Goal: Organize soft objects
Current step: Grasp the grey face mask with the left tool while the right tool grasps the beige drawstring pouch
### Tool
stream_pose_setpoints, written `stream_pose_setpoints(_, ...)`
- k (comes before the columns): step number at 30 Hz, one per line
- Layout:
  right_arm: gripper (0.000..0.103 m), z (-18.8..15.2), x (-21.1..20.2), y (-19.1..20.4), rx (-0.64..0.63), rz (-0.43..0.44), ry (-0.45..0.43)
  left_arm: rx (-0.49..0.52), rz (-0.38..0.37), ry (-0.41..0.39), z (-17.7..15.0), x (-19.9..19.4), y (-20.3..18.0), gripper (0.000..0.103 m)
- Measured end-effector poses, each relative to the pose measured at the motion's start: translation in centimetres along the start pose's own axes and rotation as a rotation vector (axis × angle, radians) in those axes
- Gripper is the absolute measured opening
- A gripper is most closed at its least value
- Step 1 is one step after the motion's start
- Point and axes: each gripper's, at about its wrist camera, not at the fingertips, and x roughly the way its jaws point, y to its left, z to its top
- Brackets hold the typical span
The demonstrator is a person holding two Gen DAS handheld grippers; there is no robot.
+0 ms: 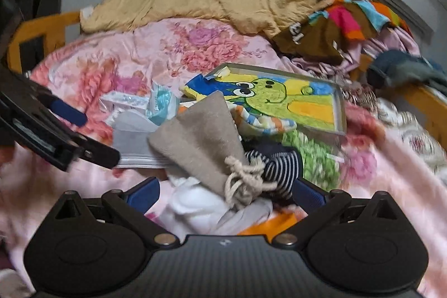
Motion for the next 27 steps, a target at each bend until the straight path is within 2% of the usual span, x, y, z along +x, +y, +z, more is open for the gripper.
stream_pose_setpoints(7, 0.103, 0.8, 3.3, 1.6, -0.185, 0.005, -0.086, -0.026, 0.005, -0.026, 0.4, 0.6, 0.5, 0.102)
stream_pose_setpoints(13, 0.102, 0.3, 5.1, 1.9, -0.194, -0.001, -0.082, -0.083, 0.017, -0.047, 0.1, 1.0, 1.2, 0.102)
stream_pose_setpoints(15, 0.099, 0.3, 5.6, 1.8, -0.176, 0.015, -0.070, -0.041, 0.035, -0.060, 0.0, 1.0, 0.7, 0.102)
stream_pose_setpoints(20, 0.092, 0.0, 6.3, 1.9, -0.208, 0.028, -0.072, 0.139, 0.085, -0.100, -0.3, 1.1, -1.2, 0.102)
stream_pose_setpoints(24, 0.090, 0.2, 6.7, 2.1, -0.249, 0.038, -0.083, 0.163, 0.062, -0.093, -0.6, 1.3, -1.2, 0.099)
stream_pose_setpoints(27, 0.089, 0.4, 6.9, 1.9, -0.260, 0.065, -0.080, 0.182, 0.078, -0.113, -0.5, 1.1, -1.2, 0.098)
